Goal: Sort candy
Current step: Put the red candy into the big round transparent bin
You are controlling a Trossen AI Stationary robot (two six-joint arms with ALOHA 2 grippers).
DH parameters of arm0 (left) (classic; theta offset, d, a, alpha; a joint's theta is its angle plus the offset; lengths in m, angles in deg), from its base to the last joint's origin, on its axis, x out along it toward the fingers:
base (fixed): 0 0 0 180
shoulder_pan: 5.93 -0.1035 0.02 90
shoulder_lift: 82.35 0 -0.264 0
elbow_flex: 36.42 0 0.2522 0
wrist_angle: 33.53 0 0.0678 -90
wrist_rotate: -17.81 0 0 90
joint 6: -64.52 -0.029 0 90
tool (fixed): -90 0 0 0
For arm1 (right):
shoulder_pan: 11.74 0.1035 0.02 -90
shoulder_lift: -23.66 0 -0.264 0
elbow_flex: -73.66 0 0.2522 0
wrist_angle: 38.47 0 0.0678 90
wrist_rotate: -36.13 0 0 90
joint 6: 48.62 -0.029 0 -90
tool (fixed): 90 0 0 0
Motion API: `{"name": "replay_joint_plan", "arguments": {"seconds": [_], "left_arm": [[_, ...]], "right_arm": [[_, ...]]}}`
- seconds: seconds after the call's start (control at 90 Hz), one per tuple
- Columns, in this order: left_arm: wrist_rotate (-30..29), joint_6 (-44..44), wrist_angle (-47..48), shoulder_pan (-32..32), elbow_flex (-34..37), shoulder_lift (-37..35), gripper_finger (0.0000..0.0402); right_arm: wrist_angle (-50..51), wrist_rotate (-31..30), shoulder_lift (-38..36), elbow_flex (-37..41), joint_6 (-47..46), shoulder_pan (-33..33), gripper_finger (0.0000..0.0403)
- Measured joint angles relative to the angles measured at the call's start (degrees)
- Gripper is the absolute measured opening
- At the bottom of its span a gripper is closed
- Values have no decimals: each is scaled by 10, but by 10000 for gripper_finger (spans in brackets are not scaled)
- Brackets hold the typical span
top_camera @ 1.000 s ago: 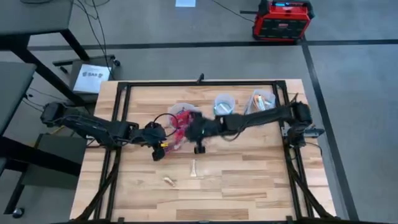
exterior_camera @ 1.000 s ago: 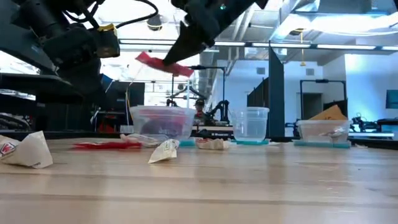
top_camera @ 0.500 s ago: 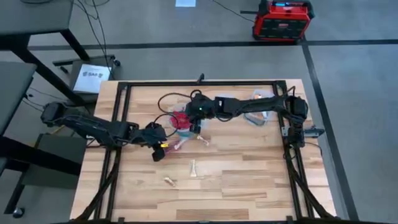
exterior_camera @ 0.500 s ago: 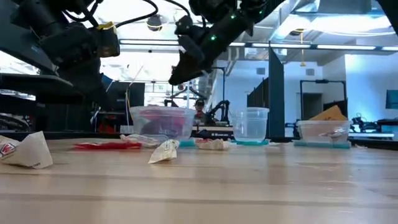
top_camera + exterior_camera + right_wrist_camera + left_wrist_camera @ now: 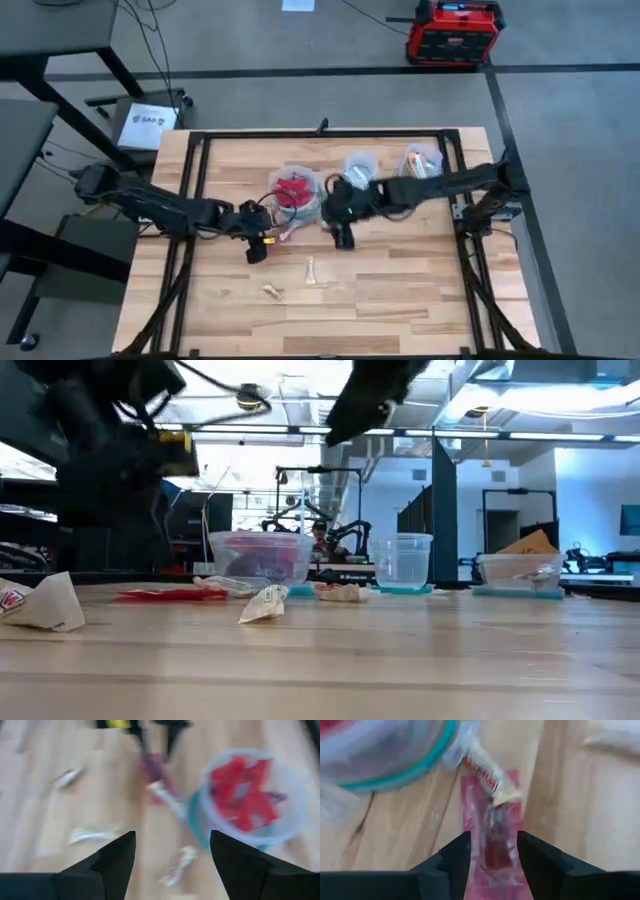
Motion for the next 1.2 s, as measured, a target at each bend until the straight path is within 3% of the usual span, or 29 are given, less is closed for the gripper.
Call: {"name": "replay_joint_plan", "arguments": {"seconds": [0.322,0.411,0.522,0.578,0.978,1.2], "left_arm": [[8,-4,-9,-2,-22,108,161],[9,-4,-11,1,-24,120,123],[14,3,6,3,-24,120,36],[15,7,12,5,-23,112,19],[42,54,146,19,-39,-20,2],[11,26,218,13,-118,-70,1]], "right_arm": [[-106,-18,-16,131,-145,85,240],[-128,-31,-16,151,-172,113,240],[-138,-91,-16,164,-197,144,240],[-135,-120,-16,167,-212,159,240],[-136,-386,-8,170,-264,292,240],[-135,-413,-8,171,-281,308,240]]}}
